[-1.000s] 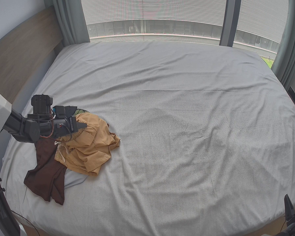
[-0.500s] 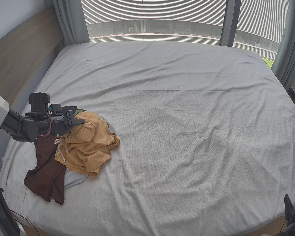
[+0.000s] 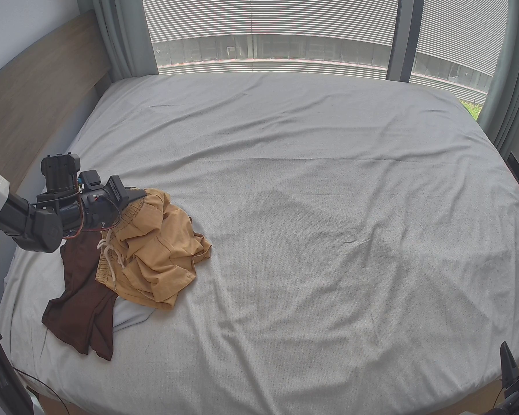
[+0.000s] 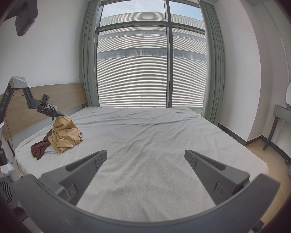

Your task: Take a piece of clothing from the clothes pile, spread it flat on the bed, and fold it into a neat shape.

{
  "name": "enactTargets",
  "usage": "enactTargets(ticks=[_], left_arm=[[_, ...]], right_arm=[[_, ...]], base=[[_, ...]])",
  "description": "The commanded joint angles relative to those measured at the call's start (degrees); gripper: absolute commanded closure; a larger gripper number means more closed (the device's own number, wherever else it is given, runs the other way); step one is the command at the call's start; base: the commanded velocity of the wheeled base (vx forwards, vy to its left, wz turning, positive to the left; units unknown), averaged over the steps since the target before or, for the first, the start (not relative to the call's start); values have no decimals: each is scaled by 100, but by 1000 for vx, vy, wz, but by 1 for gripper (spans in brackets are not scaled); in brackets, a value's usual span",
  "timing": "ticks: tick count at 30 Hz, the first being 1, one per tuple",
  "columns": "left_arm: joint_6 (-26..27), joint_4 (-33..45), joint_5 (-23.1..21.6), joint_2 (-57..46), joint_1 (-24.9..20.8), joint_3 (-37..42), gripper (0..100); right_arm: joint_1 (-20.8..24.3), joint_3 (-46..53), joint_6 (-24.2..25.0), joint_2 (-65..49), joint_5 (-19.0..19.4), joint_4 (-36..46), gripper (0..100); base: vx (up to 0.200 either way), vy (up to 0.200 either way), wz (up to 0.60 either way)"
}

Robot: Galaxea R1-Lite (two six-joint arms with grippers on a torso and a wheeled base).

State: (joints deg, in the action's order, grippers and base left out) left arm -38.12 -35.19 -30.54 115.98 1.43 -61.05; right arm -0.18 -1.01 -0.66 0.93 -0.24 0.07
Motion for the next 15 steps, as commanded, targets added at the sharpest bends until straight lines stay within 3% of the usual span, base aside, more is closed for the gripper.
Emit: enactTargets(ticks=[1, 15], left_arm=[[-20, 21, -5, -67, -2, 41, 100], [-152, 39, 22, -717, -406, 243, 100]], right_arm=[[1, 101, -4, -93, -2, 1, 0], [1, 101, -4, -93, 7, 1, 0]], base=[[0, 0, 0], [0, 0, 0]])
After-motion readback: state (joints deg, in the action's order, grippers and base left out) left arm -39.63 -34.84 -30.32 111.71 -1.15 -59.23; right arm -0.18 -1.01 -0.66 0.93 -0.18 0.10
